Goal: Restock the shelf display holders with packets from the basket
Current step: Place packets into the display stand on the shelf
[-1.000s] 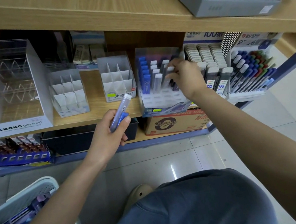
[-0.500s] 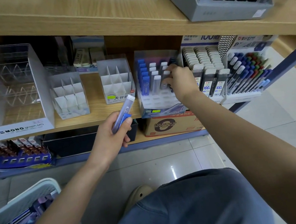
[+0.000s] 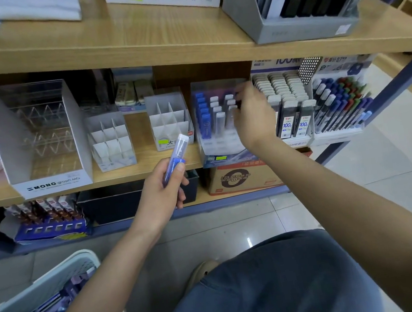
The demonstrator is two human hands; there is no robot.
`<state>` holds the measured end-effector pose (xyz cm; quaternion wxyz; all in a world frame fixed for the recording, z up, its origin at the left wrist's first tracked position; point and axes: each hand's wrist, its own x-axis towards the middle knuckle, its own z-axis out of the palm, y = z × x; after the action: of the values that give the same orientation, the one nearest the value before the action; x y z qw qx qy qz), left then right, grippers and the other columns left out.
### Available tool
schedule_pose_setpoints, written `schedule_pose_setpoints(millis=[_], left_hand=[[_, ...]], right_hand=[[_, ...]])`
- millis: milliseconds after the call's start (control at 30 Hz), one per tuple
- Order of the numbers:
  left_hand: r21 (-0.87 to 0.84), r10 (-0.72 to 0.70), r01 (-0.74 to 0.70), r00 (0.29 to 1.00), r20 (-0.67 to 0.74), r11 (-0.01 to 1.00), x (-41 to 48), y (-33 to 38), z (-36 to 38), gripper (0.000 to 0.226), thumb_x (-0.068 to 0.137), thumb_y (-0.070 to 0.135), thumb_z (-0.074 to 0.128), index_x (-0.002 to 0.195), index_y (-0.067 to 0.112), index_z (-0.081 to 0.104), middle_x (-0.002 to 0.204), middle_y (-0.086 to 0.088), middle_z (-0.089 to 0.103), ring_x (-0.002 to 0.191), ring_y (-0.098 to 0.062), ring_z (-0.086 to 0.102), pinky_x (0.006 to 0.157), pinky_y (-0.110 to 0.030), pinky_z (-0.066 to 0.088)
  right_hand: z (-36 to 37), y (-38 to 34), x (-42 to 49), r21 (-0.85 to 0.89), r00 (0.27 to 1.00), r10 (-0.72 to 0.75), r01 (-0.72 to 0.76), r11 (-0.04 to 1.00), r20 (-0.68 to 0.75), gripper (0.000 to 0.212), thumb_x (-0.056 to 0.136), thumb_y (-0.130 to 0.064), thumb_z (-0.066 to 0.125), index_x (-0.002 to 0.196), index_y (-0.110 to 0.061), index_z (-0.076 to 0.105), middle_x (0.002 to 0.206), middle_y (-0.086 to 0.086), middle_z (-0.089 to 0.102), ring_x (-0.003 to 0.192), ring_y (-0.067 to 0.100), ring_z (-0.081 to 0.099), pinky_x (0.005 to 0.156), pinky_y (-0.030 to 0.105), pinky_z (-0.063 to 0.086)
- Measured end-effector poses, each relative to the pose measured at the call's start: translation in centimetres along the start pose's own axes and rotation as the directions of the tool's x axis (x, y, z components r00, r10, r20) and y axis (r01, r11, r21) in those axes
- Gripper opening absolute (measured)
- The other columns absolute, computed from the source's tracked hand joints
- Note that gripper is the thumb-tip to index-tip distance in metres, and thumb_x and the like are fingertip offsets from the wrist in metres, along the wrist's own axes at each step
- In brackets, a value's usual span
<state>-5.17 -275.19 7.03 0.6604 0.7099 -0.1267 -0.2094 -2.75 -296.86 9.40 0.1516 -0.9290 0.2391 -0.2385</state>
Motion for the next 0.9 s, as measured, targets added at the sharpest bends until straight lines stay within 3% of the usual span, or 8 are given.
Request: schedule_pose_setpoints(millis=[67,200,267,400,533,633,800,900], left_hand=[[-0.029,-0.019,0.019,1.0,0.007,0.999,0.0,0.2,0.2,0.015,0.098,0.026,0.042,0.102,0.025,0.056,0.073,0.001,0.051,0.048,-0.003,0.041,0.043,-0.017,0.036],[-0.048,-0.021,0.024,0.998,0.062,0.999,-0.2,0.2,0.8,0.016,0.097,0.022,0.045,0.103,0.011,0.054,0.074,-0.002,0.051,0.046,-0.005,0.038,0.039,-0.017,0.029],[-0.053,-0.035,0.04,0.996,0.08,0.998,-0.4,0.0,1.1,0.014,0.095,0.018,0.05,0.103,0.008,0.051,0.074,-0.005,0.051,0.044,-0.007,0.037,0.038,-0.017,0.027],[-0.048,-0.098,0.1,0.994,0.042,0.994,-0.5,-0.9,1.0,0.017,0.092,0.013,0.056,0.105,0.011,0.045,0.072,-0.004,0.05,0.045,-0.008,0.035,0.037,-0.015,0.028],[-0.131,-0.186,0.178,0.981,-0.053,0.975,0.0,-1.8,0.6,0.011,0.096,0.005,0.044,0.092,0.016,0.043,0.074,-0.005,0.051,0.048,-0.012,0.037,0.037,-0.017,0.028],[-0.146,-0.19,0.179,0.98,-0.061,0.973,0.4,-2.1,0.5,0.015,0.096,0.003,0.039,0.089,0.016,0.042,0.074,-0.006,0.051,0.048,-0.012,0.039,0.038,-0.019,0.03],[-0.082,-0.145,0.139,0.987,-0.063,0.987,0.8,-2.4,0.3,0.017,0.098,0.005,0.039,0.087,0.019,0.041,0.075,-0.002,0.054,0.046,-0.011,0.041,0.042,-0.022,0.034],[-0.078,-0.154,0.149,0.986,-0.06,0.986,0.7,-2.6,0.2,0.017,0.098,0.006,0.039,0.088,0.019,0.042,0.076,-0.002,0.054,0.049,-0.013,0.042,0.044,-0.024,0.035]], right_hand=[[-0.9,-1.7,-1.9,0.318,0.997,-0.067,0.073,0.945,-0.03,0.017,0.093,-0.013,0.054,0.108,-0.007,0.057,0.101,0.003,0.06,0.092,0.018,0.056,0.076,0.027,0.043],[-2.4,-4.6,-5.6,0.549,0.864,-0.152,-0.161,0.82,0.48,0.019,0.095,-0.026,0.053,0.104,-0.011,0.061,0.083,-0.006,0.06,0.073,0.003,0.055,0.066,0.013,0.041],[-2.5,-4.7,-6.3,0.611,0.796,-0.164,-0.296,0.734,0.583,0.015,0.092,-0.018,0.059,0.104,-0.009,0.059,0.074,-0.002,0.06,0.06,-0.002,0.058,0.057,0.012,0.045],[-3.3,-3.2,-4.8,0.723,0.93,-0.045,-0.252,0.643,0.364,0.003,0.093,-0.007,0.055,0.094,-0.01,0.056,0.071,0.002,0.058,0.055,0.003,0.06,0.056,0.019,0.051],[-3.9,0.0,-2.0,0.546,0.999,-0.018,-0.012,0.838,0.051,0.012,0.093,-0.01,0.056,0.089,-0.021,0.052,0.074,-0.003,0.059,0.068,0.017,0.063,0.063,0.026,0.053],[-2.9,1.3,-1.0,0.458,0.997,-0.019,-0.018,0.889,0.075,0.006,0.094,-0.009,0.055,0.094,-0.014,0.053,0.072,-0.007,0.054,0.068,0.017,0.057,0.059,0.02,0.049],[-0.1,1.9,-0.6,0.335,0.992,-0.073,0.032,0.942,0.108,0.011,0.092,-0.01,0.057,0.103,-0.007,0.058,0.079,0.002,0.059,0.075,0.021,0.059,0.074,0.043,0.052],[0.5,1.7,-0.4,0.336,0.992,-0.095,0.061,0.94,0.084,0.012,0.093,-0.007,0.055,0.104,-0.007,0.058,0.08,0.001,0.059,0.074,0.017,0.058,0.076,0.042,0.053]])
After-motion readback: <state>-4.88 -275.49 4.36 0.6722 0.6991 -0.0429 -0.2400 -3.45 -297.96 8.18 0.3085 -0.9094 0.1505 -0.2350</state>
